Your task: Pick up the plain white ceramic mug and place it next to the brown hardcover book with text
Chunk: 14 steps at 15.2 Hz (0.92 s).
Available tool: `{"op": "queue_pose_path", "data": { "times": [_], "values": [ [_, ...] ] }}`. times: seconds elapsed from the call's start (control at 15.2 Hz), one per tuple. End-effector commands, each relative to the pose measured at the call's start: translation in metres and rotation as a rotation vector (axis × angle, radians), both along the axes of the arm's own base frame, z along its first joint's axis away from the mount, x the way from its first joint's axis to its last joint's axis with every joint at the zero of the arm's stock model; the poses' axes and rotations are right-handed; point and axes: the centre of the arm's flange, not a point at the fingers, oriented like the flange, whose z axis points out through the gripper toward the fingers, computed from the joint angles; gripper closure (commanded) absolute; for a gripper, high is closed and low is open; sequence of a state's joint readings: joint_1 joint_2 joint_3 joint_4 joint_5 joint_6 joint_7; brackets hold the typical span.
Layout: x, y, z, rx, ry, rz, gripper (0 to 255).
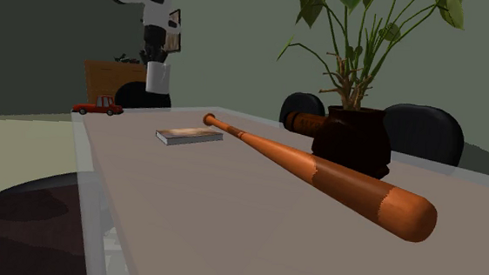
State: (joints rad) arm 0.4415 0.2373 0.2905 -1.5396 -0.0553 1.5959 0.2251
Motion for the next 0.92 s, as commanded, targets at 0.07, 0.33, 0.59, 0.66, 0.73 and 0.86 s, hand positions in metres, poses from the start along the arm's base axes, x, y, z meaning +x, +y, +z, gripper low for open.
{"op": "queue_pose_path", "data": {
  "times": [0.07, 0.33, 0.59, 0.66, 0.73, 0.86],
  "values": [
    [0.0, 0.001, -0.015, 0.0, -0.001, -0.001, 255],
    [0.0, 0.001, -0.036, 0.0, -0.001, -0.001, 255],
    [0.0, 0.001, -0.057, 0.0, -0.001, -0.001, 255],
    [0.0, 0.001, -0.062, 0.0, -0.001, -0.001, 255],
    [0.0, 0.001, -0.067, 0.0, -0.001, -0.001, 255],
    [0.0, 0.001, -0.078, 0.0, -0.001, -0.001, 255]
  ]
}}
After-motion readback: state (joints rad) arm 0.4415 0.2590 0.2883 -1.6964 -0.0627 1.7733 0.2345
